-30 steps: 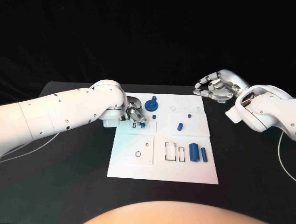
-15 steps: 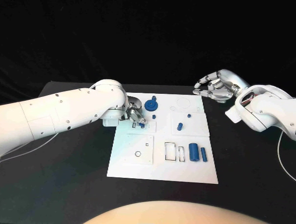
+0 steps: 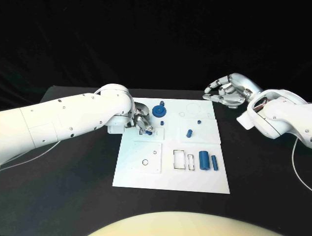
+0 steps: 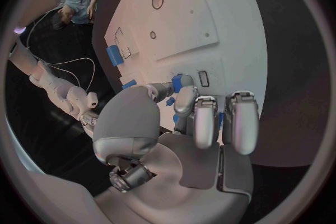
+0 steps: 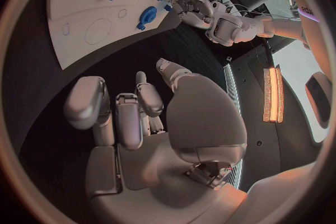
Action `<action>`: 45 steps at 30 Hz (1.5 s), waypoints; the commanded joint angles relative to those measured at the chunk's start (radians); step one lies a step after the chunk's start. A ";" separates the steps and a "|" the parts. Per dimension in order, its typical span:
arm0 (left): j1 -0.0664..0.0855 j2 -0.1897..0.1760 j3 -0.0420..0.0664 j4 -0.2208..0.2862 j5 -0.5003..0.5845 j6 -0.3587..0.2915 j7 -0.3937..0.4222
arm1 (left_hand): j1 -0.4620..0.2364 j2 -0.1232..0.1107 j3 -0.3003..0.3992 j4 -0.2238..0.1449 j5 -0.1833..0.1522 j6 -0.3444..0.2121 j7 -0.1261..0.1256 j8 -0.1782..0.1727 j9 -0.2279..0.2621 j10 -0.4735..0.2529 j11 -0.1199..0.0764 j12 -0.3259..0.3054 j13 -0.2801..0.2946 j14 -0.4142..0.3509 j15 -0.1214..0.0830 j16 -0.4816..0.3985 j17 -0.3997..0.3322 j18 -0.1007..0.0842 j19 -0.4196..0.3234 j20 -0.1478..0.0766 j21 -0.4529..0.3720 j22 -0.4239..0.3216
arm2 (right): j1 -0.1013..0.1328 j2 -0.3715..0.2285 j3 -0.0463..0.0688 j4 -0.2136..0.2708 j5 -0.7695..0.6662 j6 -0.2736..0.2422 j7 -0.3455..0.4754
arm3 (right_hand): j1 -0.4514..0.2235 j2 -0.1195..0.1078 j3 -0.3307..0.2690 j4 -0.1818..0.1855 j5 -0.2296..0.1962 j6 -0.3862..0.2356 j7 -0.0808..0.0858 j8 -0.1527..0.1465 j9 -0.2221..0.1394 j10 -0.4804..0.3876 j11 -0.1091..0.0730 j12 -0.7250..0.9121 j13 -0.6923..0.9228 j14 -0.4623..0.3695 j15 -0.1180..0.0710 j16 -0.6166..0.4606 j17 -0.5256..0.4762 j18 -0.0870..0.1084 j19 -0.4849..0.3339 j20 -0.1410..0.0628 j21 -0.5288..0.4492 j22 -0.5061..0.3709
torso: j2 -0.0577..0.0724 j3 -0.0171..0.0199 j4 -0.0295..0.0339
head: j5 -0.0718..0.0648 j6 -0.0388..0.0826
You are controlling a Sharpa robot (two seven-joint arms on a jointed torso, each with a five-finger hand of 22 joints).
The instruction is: Assemble the parts on the task board
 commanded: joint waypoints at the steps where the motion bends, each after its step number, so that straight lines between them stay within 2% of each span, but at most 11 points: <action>1: 0.000 0.001 0.000 0.006 0.005 0.026 -0.001 | 0.025 0.014 0.156 -0.148 0.003 0.015 -0.014 0.003 -0.001 0.004 0.000 0.004 0.000 0.106 -0.005 0.004 0.263 -0.014 0.062 -0.006 0.003 0.157 | -0.001 0.001 0.000 0.000 -0.004 0.013 0.004 | -0.004 0.000 0.001 0.007 0.003 -0.007 0.001 0.005 0.001 -0.009 -0.002 -0.005 -0.001 0.043 0.004 -0.003 0.076 0.000 -0.008 0.000 0.002 0.001 | 0.000 0.0001 -0.0009 | 0.001 0.001; 13: 0.000 0.002 0.000 0.000 0.004 0.020 -0.003 | 0.022 0.014 0.160 -0.149 0.003 0.017 -0.014 0.003 -0.001 0.004 0.000 0.004 0.000 0.106 -0.005 0.004 0.263 -0.014 0.062 -0.006 0.003 0.156 | -0.001 0.000 0.000 0.001 -0.004 0.012 0.004 | -0.002 0.000 -0.001 0.010 0.004 -0.007 0.000 0.007 0.001 -0.009 -0.002 -0.007 -0.002 0.042 0.003 -0.004 0.075 0.001 -0.012 0.001 0.006 0.007 | 0.001 0.0006 0.0006 | 0.000 0.000; 22: 0.000 0.012 -0.001 -0.018 0.012 0.009 -0.004 | -0.007 0.010 0.159 -0.133 -0.001 0.023 -0.012 0.003 -0.001 0.006 0.001 0.003 -0.001 0.106 -0.004 0.004 0.263 -0.014 0.062 -0.006 0.003 0.158 | -0.001 -0.002 0.000 0.003 -0.004 0.013 0.004 | -0.002 0.000 -0.001 0.010 0.004 -0.007 0.000 0.007 0.001 -0.009 -0.002 -0.007 -0.002 0.042 0.003 -0.004 0.075 0.001 -0.012 0.001 0.006 0.007 | 0.001 0.0002 -0.0016 | 0.000 -0.002; 25: -0.001 0.015 -0.001 -0.023 0.017 0.014 -0.005 | -0.029 -0.005 0.147 -0.129 -0.003 0.024 -0.013 0.003 0.000 0.005 0.001 0.001 -0.004 0.106 -0.004 0.004 0.263 -0.014 0.062 -0.005 0.003 0.158 | -0.001 -0.003 0.000 0.003 -0.004 0.013 0.004 | -0.002 0.000 -0.001 0.010 0.004 -0.007 0.000 0.007 0.001 -0.009 -0.002 -0.007 -0.002 0.042 0.003 -0.004 0.075 0.001 -0.012 0.001 0.006 0.007 | 0.000 0.0005 -0.0010 | -0.002 -0.003; 33: -0.001 0.018 -0.002 -0.030 0.023 0.021 -0.006 | -0.088 -0.026 0.099 -0.104 -0.004 0.030 -0.017 0.001 -0.001 0.007 -0.002 0.000 -0.004 0.106 -0.005 0.004 0.263 -0.014 0.063 -0.006 0.004 0.160 | -0.001 -0.003 0.000 0.003 -0.004 0.012 0.004 | -0.002 0.000 -0.001 0.010 0.004 -0.007 0.000 0.007 0.001 -0.009 -0.002 -0.007 -0.002 0.042 0.003 -0.004 0.075 0.001 -0.012 0.001 0.006 0.007 | 0.001 0.0003 -0.0002 | -0.002 -0.004; 45: -0.001 0.020 -0.002 -0.033 0.026 0.027 -0.006 | -0.113 -0.035 0.072 -0.094 -0.004 0.038 -0.020 0.002 -0.001 0.009 -0.004 0.002 -0.001 0.106 -0.007 0.004 0.263 -0.015 0.063 -0.008 0.004 0.162 | -0.001 -0.002 0.000 0.002 -0.004 0.012 0.005 | -0.003 0.000 -0.002 0.011 0.004 -0.007 0.000 0.007 0.001 -0.010 -0.002 -0.010 -0.004 0.042 0.003 -0.006 0.073 0.001 -0.014 0.001 0.003 0.005 | 0.000 0.0004 0.0003 | -0.002 -0.006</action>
